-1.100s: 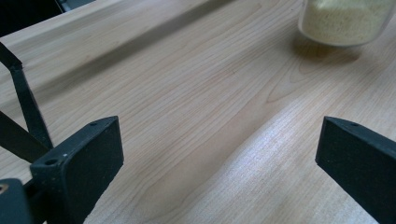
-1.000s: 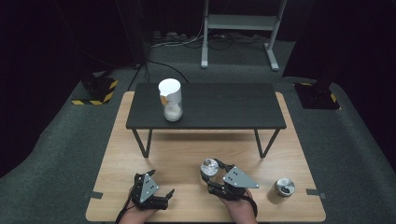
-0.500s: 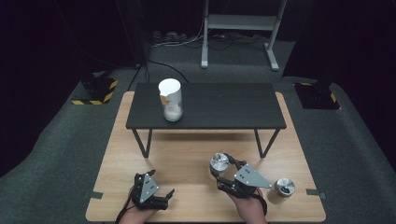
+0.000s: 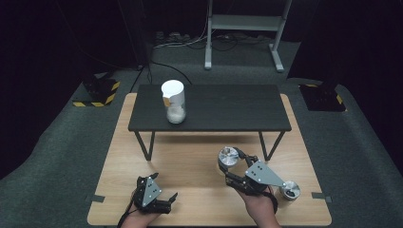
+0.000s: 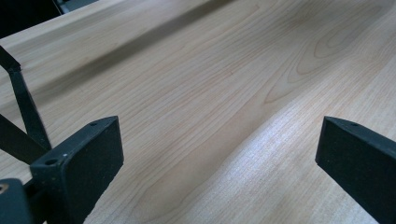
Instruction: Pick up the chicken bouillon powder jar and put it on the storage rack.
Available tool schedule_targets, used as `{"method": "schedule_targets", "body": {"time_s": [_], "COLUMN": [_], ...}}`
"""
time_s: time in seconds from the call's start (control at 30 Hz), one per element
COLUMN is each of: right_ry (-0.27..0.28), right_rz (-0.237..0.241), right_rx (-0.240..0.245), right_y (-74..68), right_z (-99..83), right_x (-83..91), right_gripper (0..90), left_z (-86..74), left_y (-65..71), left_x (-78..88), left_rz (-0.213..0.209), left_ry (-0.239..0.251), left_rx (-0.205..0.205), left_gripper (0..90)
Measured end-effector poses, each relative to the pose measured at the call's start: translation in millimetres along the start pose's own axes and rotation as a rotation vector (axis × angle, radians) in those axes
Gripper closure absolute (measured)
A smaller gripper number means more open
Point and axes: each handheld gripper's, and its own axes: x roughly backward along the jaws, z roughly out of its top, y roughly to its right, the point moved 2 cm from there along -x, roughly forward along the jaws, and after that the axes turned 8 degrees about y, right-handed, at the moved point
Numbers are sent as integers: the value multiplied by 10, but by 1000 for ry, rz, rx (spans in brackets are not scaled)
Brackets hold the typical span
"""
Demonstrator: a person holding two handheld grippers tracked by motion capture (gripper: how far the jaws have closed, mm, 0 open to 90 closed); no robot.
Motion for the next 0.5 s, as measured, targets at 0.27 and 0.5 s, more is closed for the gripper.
{"method": "schedule_targets", "body": {"time_s": [0.27,0.5], "right_ry": [28,63], "right_rz": [-1,-6], "right_rx": [-15,-7], "right_y": [48,66], "right_z": [165,333], "right_x": [-25,-61], "right_gripper": [351,351], "left_z": [0,0], "left_y": [1,-2], "left_x": [0,3], "left_rz": [-1,-3], "left_ry": [0,2], "left_rx": [-2,1], "left_gripper": [11,11]}}
